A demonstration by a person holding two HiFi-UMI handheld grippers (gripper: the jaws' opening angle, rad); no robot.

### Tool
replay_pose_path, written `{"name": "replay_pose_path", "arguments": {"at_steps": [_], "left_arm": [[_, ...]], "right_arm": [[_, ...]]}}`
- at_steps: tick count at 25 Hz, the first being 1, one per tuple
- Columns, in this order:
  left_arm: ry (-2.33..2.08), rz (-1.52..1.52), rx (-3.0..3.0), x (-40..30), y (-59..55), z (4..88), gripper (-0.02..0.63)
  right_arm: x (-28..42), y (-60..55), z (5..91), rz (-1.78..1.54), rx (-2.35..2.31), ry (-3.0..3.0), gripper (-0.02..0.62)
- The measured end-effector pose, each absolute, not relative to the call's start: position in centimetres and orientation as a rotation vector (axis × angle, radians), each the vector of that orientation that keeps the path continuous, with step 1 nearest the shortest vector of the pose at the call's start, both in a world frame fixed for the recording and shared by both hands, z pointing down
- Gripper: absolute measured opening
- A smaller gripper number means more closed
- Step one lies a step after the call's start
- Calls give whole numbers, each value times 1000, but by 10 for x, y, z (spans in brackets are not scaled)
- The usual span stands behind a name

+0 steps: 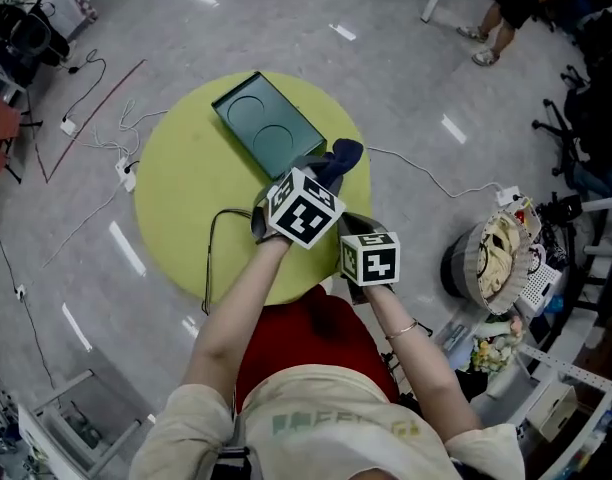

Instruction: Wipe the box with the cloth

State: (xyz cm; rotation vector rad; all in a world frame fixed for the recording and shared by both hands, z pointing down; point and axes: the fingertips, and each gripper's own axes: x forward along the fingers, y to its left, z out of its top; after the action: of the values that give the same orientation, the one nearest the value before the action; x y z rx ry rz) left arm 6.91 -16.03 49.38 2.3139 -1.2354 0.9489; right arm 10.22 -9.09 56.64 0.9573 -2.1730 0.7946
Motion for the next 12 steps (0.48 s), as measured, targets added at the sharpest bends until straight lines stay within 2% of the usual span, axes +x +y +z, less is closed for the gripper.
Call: {"name": "replay_pose_path", "arguments": {"at_steps": [5, 12], "left_arm": [[-1319, 820, 2128, 55, -157, 524, 84], [-1393, 797, 1999, 38, -169, 549, 84]], "right_arm": [[108, -86, 573, 794, 956, -2147, 40], [101, -86, 581, 775, 915, -2137, 40]]}}
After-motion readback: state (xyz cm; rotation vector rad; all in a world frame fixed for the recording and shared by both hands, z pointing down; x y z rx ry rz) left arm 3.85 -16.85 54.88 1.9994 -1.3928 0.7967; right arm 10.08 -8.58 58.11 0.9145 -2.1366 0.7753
